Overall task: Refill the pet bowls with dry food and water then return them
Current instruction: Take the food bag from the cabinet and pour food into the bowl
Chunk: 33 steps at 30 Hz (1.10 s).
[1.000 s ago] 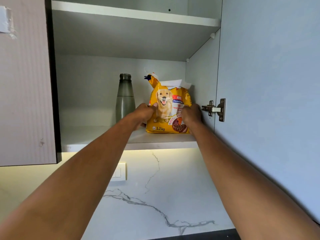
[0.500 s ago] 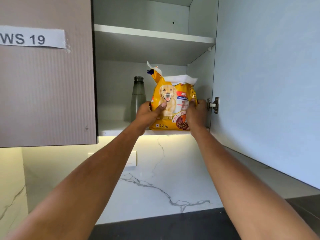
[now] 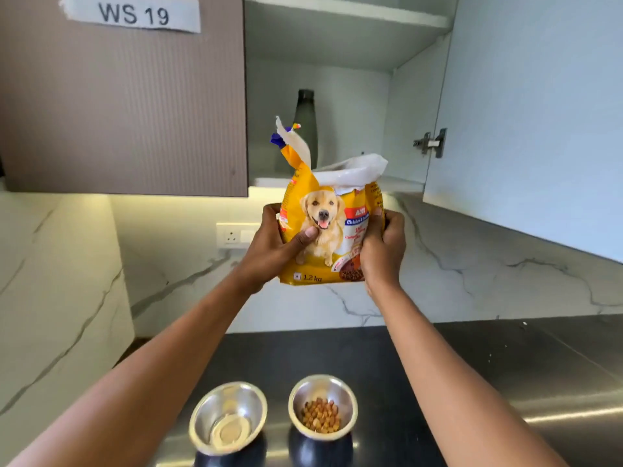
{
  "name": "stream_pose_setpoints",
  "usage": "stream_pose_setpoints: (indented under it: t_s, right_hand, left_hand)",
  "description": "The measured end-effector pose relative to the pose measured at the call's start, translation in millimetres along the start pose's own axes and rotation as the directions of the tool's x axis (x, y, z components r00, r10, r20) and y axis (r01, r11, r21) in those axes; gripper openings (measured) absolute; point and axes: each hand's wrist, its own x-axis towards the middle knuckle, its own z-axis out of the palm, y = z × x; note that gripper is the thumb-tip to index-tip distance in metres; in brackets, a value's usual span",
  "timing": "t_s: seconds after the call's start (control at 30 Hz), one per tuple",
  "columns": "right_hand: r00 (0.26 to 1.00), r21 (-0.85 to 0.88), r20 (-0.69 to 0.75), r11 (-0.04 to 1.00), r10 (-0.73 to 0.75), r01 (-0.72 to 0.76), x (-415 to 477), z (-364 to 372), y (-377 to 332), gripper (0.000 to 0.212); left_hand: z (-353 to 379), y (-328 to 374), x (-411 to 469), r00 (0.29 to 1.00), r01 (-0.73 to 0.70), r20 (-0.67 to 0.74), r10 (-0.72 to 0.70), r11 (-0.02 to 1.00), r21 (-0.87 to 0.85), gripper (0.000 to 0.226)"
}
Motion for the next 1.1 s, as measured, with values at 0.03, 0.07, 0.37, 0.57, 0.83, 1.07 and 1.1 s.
stream_pose_setpoints:
  t_s: [0.03, 0.07, 0.37, 0.57, 0.83, 1.07, 1.1]
  right_hand:
    - [0.999, -0.005, 0.029, 1.000, 0.030, -0.030, -24, -2, 10, 0.028]
    - [0.997, -0.013, 0.052, 0.998, 0.057, -0.056, -46, -5, 19, 0.026]
    - [0.873, -0.056, 0.351, 0.938, 0.340, -0.343, -197, -39, 97, 0.023]
    - [0.653, 0.066, 0.604, 0.788, 0.456, -0.612, -217, -55, 106, 0.048]
    - [0.369, -0.017, 0.862, 0.748, 0.347, -0.663, -206, -55, 101, 0.117]
    - [0.294, -0.009, 0.898, 0.681, 0.328, -0.732, -202, -56, 135, 0.061]
    - [0.290, -0.004, 0.897, 0.661, 0.334, -0.750, -203, -56, 141, 0.059]
  left_hand:
    - [-6, -8, -23, 1.000, 0.020, 0.017, -0.020, 1.000, 0.004, 0.083]
    - [-11, -17, -45, 0.999, 0.040, 0.027, -0.040, 0.999, 0.005, 0.087]
    - [-26, -95, -199, 0.923, 0.331, -0.130, -0.361, 0.921, -0.207, 0.079]
    - [-30, -96, -232, 0.895, 0.365, -0.168, -0.414, 0.895, -0.258, 0.092]
    - [-37, -104, -252, 0.876, 0.401, -0.158, -0.456, 0.869, -0.290, 0.049]
    - [-36, -118, -247, 0.840, 0.493, -0.101, -0.533, 0.827, -0.271, 0.095]
    - [-36, -121, -245, 0.837, 0.505, -0.089, -0.540, 0.826, -0.251, 0.096]
